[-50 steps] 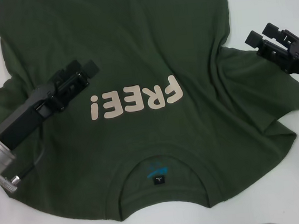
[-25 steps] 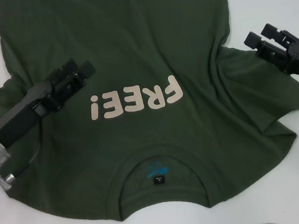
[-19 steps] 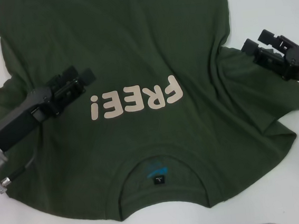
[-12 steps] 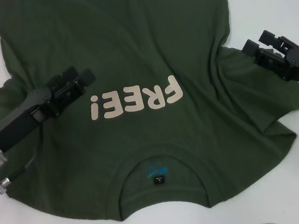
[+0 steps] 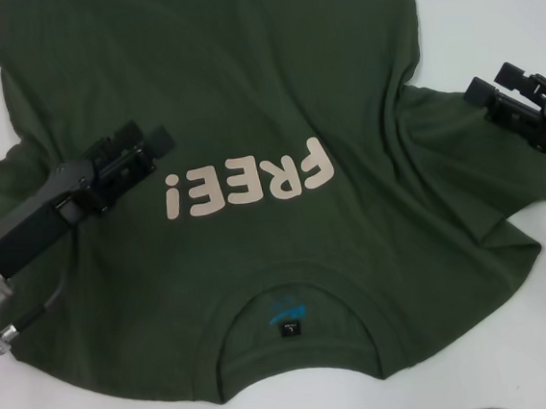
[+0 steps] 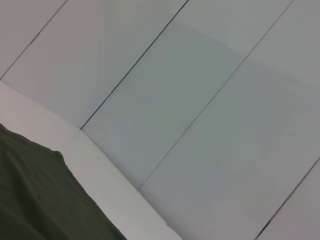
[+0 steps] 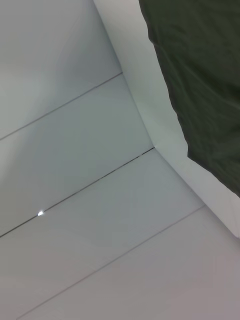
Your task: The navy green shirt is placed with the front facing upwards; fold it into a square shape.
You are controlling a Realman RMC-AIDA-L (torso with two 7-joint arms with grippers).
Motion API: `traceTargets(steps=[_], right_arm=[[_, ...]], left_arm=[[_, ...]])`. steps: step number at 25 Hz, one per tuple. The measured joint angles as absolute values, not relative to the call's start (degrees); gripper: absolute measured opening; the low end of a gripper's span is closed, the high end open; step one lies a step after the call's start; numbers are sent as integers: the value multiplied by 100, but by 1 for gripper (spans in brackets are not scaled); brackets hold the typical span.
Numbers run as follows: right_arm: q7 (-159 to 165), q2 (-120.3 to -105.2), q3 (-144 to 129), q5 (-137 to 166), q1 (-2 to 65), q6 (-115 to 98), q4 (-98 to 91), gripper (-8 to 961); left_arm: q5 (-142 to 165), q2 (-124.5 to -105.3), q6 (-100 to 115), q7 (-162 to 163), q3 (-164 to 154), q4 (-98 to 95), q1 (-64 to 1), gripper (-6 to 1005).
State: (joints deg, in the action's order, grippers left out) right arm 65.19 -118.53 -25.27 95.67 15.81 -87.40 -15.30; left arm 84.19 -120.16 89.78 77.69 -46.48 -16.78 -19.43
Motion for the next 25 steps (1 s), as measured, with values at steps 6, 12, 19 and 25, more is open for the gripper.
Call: traceTargets(steps=[6, 12, 19, 25], right_arm=[[6520, -11849, -2513, 9555, 1556, -8735, -1530, 895], [6521, -11846, -2513, 9553, 1597, -8732, -1529, 896], [6583, -11855, -2473, 9546, 1638, -8726, -1534, 895], [6597, -11842, -2476, 9571, 1663, -8523, -1539, 894]], left_arm=[[8428, -12012, 8952, 7769, -4649, -1678, -1942, 834], [8431, -11983, 8948, 7991, -4638, -1679, -1943, 833], [8544, -11910, 8770, 8515, -4636, -1808, -1958, 831], [8583, -11909, 8490, 8776, -4646, -1805, -1952, 830]])
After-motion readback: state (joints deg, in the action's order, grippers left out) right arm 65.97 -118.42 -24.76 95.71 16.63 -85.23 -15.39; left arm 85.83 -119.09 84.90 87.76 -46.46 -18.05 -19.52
